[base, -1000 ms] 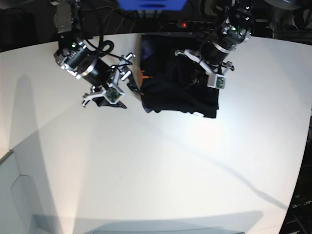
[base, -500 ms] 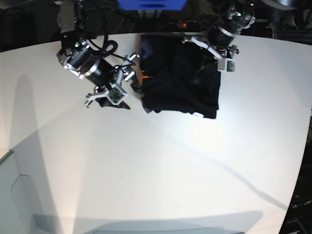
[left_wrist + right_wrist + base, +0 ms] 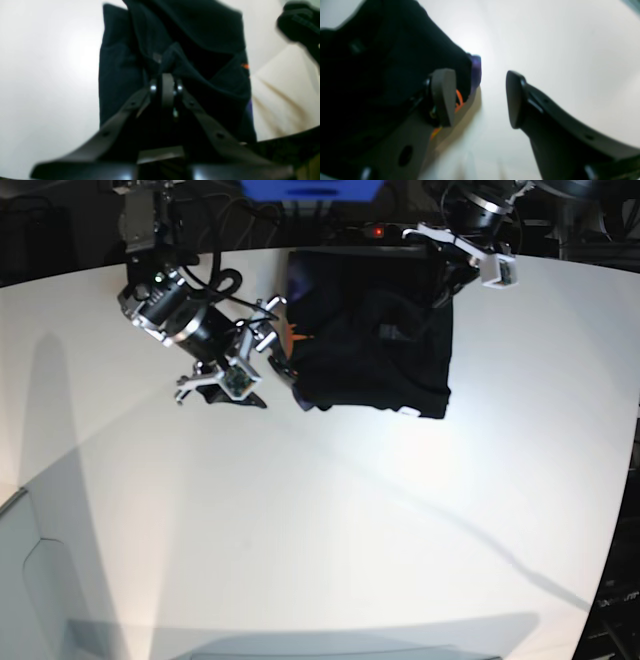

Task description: Fold the T-shirt properly

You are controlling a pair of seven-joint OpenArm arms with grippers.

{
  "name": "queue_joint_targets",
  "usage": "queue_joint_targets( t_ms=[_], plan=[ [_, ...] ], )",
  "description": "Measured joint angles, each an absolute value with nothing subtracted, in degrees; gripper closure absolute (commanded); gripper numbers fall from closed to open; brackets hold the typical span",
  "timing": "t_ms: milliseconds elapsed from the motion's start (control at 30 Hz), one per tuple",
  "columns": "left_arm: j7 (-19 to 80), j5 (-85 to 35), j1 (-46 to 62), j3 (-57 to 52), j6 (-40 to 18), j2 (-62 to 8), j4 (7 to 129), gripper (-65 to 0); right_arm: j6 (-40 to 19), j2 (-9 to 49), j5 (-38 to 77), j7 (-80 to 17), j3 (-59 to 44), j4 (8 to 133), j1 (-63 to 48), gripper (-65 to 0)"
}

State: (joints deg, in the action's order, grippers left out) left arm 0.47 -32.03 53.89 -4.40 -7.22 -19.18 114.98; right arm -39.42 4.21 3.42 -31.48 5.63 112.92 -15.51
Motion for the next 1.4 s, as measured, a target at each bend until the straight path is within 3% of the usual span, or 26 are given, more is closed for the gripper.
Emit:
queue_joint_targets(
  t_ms=[233, 567, 667, 800, 867, 1267, 1400],
  plan=[
    [-12.88, -32.05, 56.49, -4.29, -7.18, -19.16, 115.02, 0.0, -39.44, 3.77, 3.42, -31.51, 5.8, 112.6, -15.57, -33.0],
    [-10.9, -32.01, 56.47, -4.29, -7.09, -19.2, 114.58, -1.2, -39.44, 3.77, 3.44, -31.44, 5.85, 112.57, -14.33, -33.0],
    [-9.89, -32.03, 56.55, -4.32, -7.09, -19.2, 114.52, -10.6, -39.42, 3.77, 3.44, -31.46, 5.85, 112.55, -14.35, -33.1],
    [-8.93, -31.7, 57.47, -5.1, -7.11, -19.16, 114.52, -32.9, -39.44, 3.77, 3.42, -31.51, 5.85, 112.55, -14.26, -33.1],
    [-8.93, -31.86, 58.17, -6.57, -7.11, -19.2, 114.52, -40.8, -39.44, 3.77, 3.42, -31.53, 5.87, 112.51, -13.56, -33.1],
    [-8.75, -31.81, 57.71, -9.23, -7.14, -19.11, 114.52, -42.1, -39.44, 3.77, 3.44, -31.51, 5.85, 112.49, -12.75, -33.1],
    [-2.57, -31.79, 54.15, -5.82, -7.31, -18.92, 114.41, -42.1, -39.42, 3.75, 3.62, -31.27, 5.87, 112.14, -11.64, -33.1]
  ],
)
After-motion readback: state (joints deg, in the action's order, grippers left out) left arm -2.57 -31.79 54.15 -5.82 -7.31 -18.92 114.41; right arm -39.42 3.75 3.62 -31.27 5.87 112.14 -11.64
